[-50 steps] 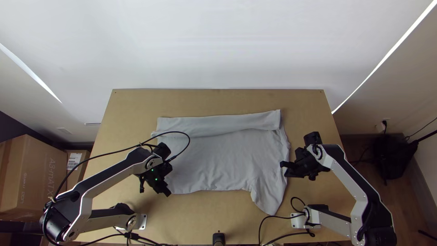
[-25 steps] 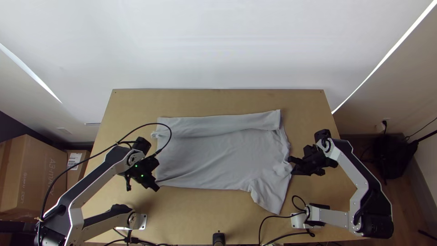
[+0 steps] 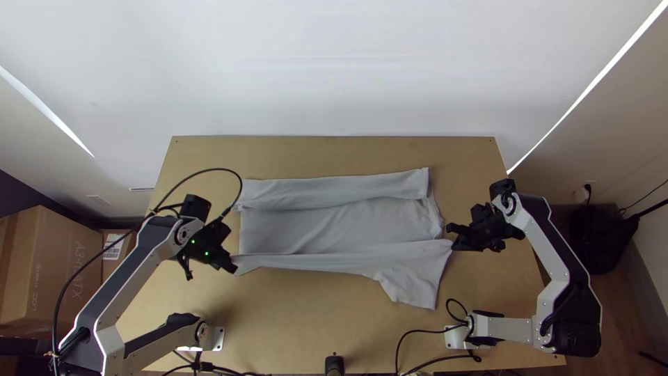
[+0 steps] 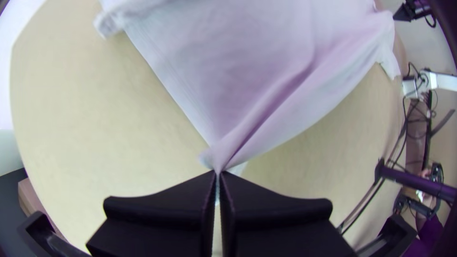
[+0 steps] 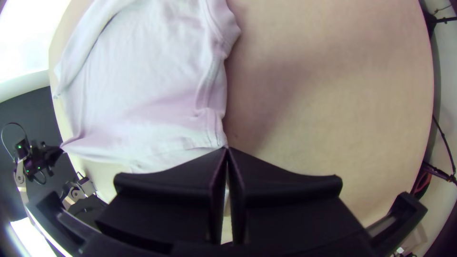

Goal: Fold the t-shirt

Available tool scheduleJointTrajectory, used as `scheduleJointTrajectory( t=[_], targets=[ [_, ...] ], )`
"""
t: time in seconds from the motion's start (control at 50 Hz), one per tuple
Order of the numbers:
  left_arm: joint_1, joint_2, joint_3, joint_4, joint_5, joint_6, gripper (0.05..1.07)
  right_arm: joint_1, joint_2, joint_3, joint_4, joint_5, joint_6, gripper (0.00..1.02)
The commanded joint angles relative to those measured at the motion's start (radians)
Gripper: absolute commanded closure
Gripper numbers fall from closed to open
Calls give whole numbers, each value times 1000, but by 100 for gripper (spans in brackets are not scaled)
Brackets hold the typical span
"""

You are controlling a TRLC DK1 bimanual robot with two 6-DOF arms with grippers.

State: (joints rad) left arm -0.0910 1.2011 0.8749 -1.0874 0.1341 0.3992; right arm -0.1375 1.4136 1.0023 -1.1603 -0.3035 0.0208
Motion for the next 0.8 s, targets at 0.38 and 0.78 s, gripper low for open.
scheduleJointTrajectory(
  t=[0.38, 0.78],
  targets=[
    [43, 127, 205, 167, -1, -99, 105, 45, 173, 311, -27, 7, 2, 100],
    [36, 391, 461, 273, -1, -152, 105, 115, 496, 696, -29, 7, 44, 100]
  ],
)
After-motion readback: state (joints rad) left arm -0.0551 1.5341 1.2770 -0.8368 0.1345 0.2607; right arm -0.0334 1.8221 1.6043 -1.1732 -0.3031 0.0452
